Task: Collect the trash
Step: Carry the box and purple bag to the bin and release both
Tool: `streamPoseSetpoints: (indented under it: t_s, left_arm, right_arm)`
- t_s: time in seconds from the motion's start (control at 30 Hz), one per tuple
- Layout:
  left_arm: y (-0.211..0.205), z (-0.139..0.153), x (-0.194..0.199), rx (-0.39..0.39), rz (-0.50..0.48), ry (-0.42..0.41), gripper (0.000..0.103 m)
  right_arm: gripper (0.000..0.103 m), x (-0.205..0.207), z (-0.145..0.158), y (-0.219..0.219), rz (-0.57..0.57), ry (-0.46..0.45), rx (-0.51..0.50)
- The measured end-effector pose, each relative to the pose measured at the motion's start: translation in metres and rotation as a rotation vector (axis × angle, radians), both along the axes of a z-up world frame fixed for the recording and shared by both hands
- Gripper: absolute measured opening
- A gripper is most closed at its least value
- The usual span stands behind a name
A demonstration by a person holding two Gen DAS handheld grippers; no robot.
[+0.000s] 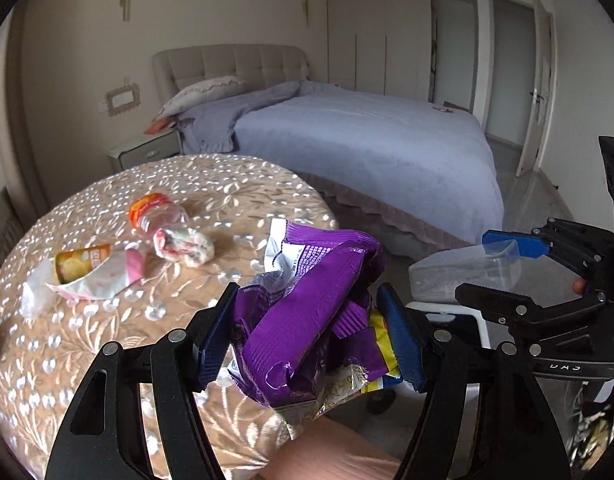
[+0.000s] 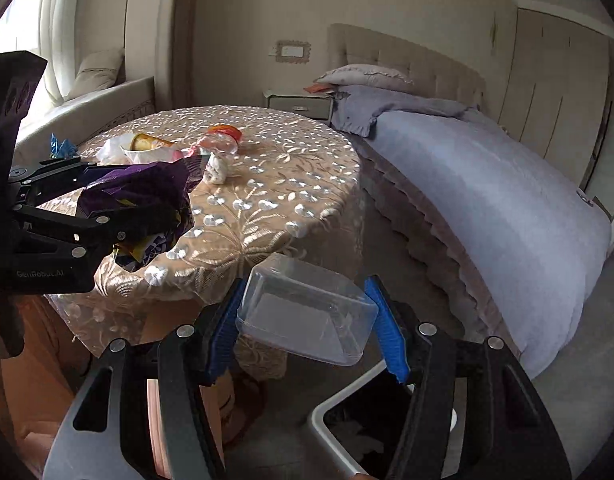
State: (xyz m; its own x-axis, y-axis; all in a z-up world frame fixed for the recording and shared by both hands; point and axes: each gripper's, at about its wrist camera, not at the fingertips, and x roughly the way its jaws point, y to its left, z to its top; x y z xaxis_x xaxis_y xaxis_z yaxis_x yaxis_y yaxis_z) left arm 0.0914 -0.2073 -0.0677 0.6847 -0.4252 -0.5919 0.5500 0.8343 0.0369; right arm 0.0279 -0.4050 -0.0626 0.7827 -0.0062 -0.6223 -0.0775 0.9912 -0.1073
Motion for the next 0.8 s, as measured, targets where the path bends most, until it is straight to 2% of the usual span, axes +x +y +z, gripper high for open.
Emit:
streamPoseSetpoints:
  t_s: [0.33,0.63,0.7,0.73,0.77,0.8]
  left_arm:
    - [-0.124,-0.047,0.011,0.069,-0.261,0.105,0.068]
    - [-0.212,-0.097,0.033,0.146,-0.391,0.224,0.068]
    - [-0.224,-0.109,0.038,0.155,-0.407,0.255,0.07]
    - [-0.228,-0.114,0.041,0.158,-0.417,0.273,0.079]
    - [-0.233,-0.12,0.042,0.161,-0.426,0.29,0.094]
    - [-0.236,-0.126,0.041,0.169,-0.425,0.299,0.099]
  right_arm:
    - [0.061,-0.038,-0.068,-0.095,-0.24,0.116,0.046]
    - [0.061,-0.039,-0.136,-0.139,-0.305,0.217,0.094]
    - [0.062,-0.04,-0.148,-0.144,-0.306,0.225,0.116]
    - [0.062,-0.04,-0.153,-0.148,-0.303,0.228,0.128]
    - [0.075,-0.041,-0.158,-0.15,-0.296,0.237,0.143]
    - [0.101,-0.041,-0.163,-0.153,-0.3,0.241,0.148]
